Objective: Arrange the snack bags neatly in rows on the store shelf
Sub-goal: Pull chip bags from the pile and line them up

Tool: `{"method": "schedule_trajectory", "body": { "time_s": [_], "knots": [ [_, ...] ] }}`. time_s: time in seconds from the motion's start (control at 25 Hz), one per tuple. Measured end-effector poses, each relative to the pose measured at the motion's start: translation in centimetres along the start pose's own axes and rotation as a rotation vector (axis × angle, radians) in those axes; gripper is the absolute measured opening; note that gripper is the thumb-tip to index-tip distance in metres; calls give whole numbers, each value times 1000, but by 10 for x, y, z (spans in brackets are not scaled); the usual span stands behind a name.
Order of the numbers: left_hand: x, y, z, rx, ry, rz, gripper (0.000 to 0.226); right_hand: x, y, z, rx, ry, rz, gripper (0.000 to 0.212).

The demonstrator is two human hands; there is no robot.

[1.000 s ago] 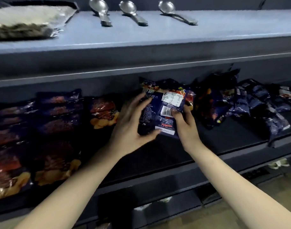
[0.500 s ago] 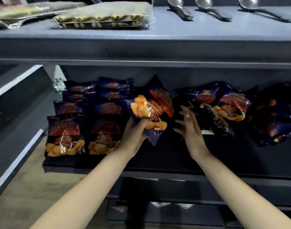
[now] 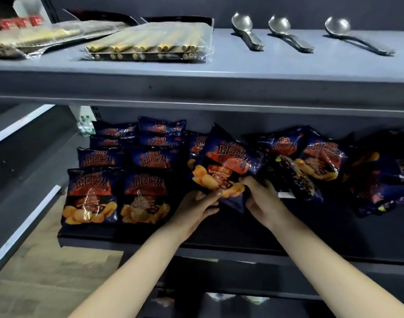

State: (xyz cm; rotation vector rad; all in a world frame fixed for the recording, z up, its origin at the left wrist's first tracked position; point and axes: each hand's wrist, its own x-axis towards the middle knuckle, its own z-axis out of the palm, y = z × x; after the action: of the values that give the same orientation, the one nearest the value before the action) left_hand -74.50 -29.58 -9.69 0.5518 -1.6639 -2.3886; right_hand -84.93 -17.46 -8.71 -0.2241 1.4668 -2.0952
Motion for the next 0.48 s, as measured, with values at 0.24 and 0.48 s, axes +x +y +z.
{"method": "schedule_trajectory", "body": {
  "time_s": [0.24, 0.48],
  "knots": [
    [-4, -15, -6, 458, -70, 5, 35, 34, -1, -2, -346, 37, -128, 43],
    [3, -23, -17, 1053, 143, 441, 56, 44, 22, 19, -663, -18, -164, 42]
  ]
}}
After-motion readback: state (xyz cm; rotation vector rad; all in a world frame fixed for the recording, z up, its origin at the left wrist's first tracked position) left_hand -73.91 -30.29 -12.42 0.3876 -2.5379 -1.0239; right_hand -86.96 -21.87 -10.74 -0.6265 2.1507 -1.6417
